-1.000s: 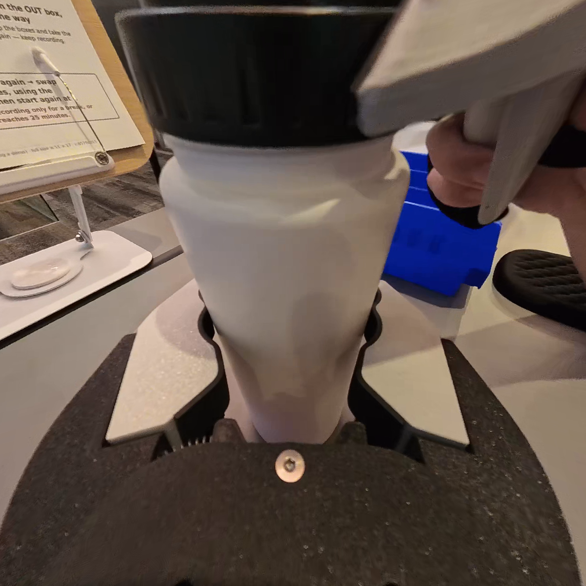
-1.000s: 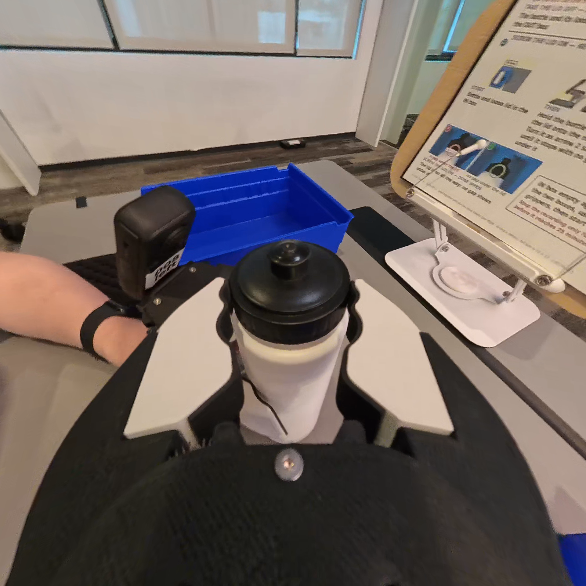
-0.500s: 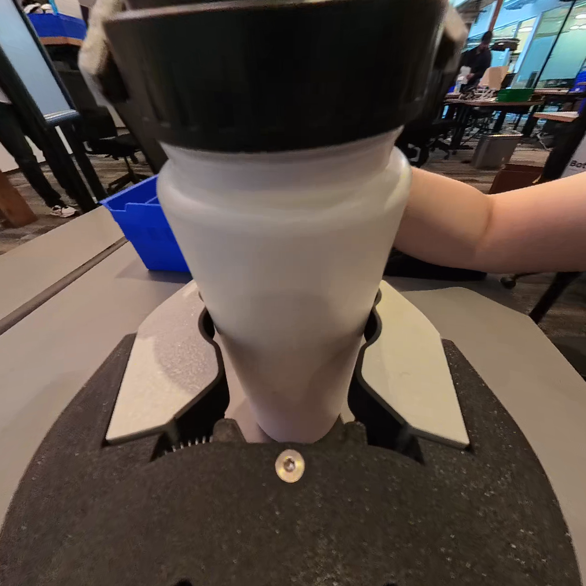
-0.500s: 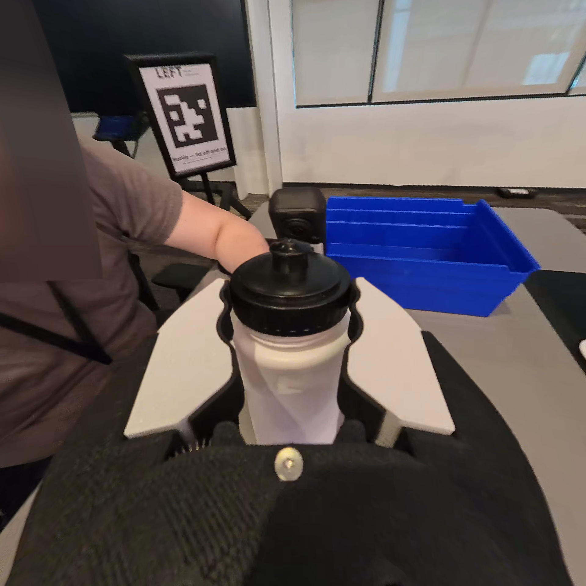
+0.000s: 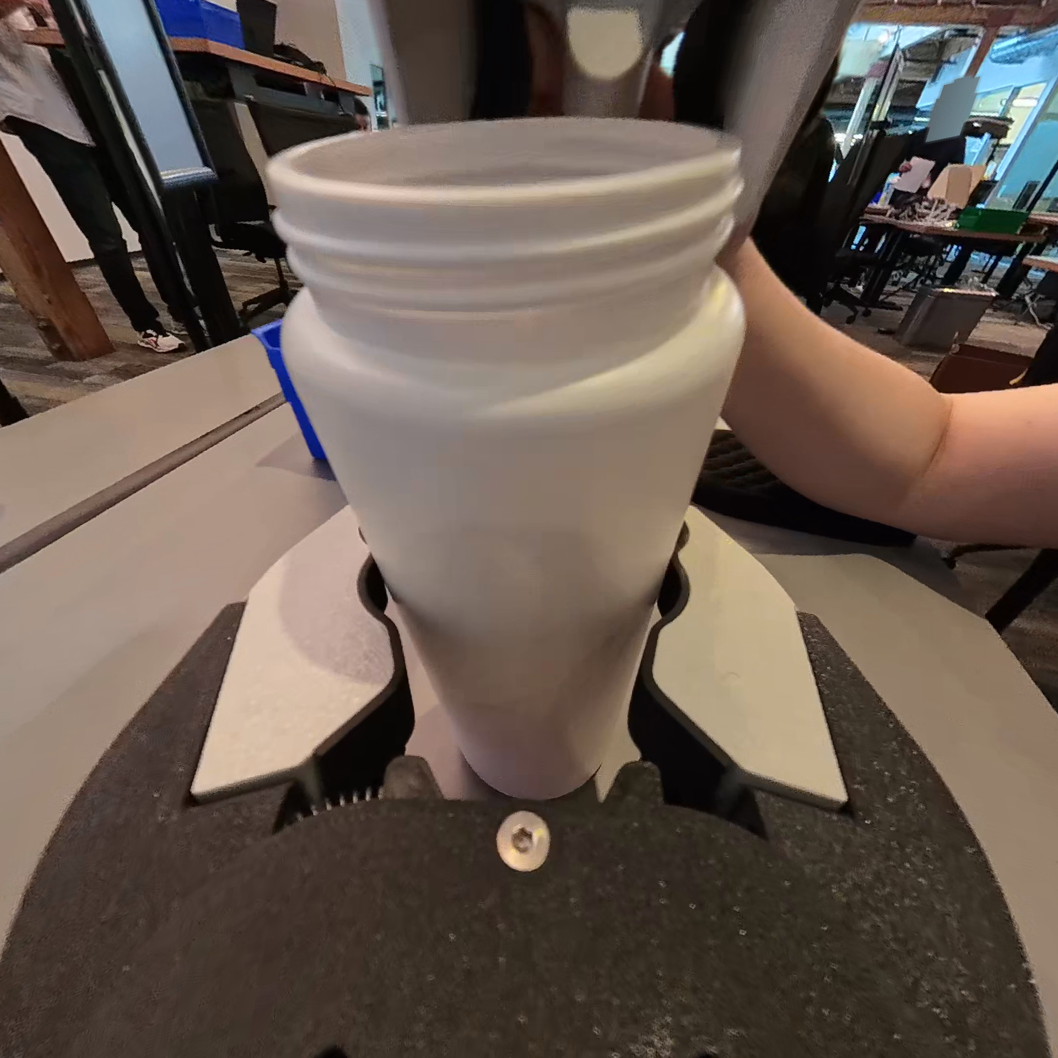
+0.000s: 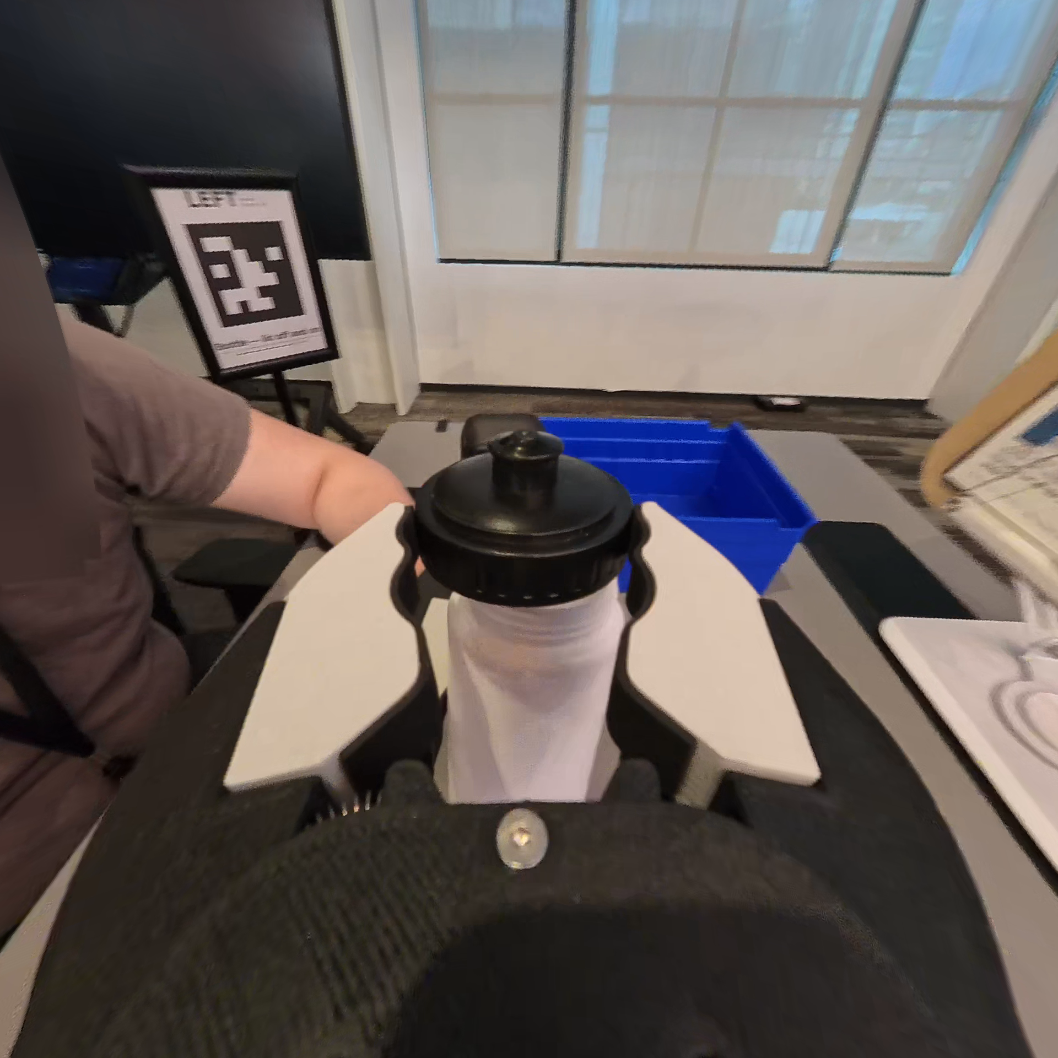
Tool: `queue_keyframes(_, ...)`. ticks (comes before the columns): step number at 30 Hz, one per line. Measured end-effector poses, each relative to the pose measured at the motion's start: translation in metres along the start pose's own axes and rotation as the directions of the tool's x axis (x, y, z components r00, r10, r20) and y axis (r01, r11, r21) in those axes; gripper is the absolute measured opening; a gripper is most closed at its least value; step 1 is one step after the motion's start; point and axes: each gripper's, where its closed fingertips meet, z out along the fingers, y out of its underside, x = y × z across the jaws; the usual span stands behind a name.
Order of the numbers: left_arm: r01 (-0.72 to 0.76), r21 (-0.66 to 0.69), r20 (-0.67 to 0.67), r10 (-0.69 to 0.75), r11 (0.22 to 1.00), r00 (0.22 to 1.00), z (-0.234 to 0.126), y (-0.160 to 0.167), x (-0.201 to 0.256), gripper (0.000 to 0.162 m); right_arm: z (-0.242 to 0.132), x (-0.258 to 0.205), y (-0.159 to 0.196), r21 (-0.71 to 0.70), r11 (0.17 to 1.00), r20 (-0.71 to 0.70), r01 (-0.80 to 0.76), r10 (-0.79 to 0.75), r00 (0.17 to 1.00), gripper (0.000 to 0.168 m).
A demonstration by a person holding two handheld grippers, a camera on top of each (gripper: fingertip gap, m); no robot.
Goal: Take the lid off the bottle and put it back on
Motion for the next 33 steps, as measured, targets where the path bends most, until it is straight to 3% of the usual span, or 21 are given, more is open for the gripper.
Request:
queue_keyframes(2,0.011,0.0,0.02,-0.011,1.0,1.0,-0.002,0.0,-0.005,0.095,-0.019,0.01,-0.013,-0.011,0.999,-0.097,0.048,-0.048,0.994,0.073)
queue_keyframes(4,0.008,-0.01,0.046,-0.007,1.0,0.999,-0.003,0.0,-0.009,0.095,-0.06,0.039,-0.018,-0.092,0.993,-0.301,0.078,-0.102,0.948,0.073)
queue_keyframes(5,0.002,-0.017,0.063,-0.001,1.0,0.998,-0.004,0.0,-0.012,0.095,-0.092,0.063,-0.011,-0.18,0.982,-0.456,0.056,-0.133,0.88,0.072)
queue_keyframes(7,-0.013,-0.031,0.082,0.016,0.999,0.997,-0.005,0.001,-0.015,0.095,-0.179,0.115,0.018,-0.325,0.942,-0.752,-0.089,-0.2,0.628,0.072)
queue_keyframes(9,-0.029,-0.039,0.105,0.033,0.999,0.994,-0.006,0.002,-0.019,0.095,-0.259,0.144,0.069,-0.291,0.884,-0.909,-0.366,-0.136,0.394,0.072)
queue_keyframes(12,-0.035,-0.041,0.1,0.039,0.999,0.994,-0.005,0.002,-0.019,0.095,-0.298,0.161,0.138,-0.152,0.805,-0.965,-0.574,0.005,0.262,0.073)
queue_keyframes(14,-0.044,-0.042,0.096,0.048,0.998,0.994,-0.004,0.002,-0.018,0.095,-0.313,0.168,0.173,-0.157,0.742,-0.98,-0.652,-0.034,0.197,0.073)
queue_keyframes(20,-0.052,-0.047,0.092,0.057,0.998,0.994,-0.004,0.002,-0.016,0.095,-0.314,0.169,0.222,-0.106,0.641,-0.987,-0.76,0.022,0.157,0.074)
queue_keyframes(33,-0.05,-0.061,0.091,0.056,0.997,0.994,-0.004,0.003,-0.016,0.095,-0.317,0.145,0.256,-0.202,0.439,-0.977,-0.876,-0.027,0.211,0.074)
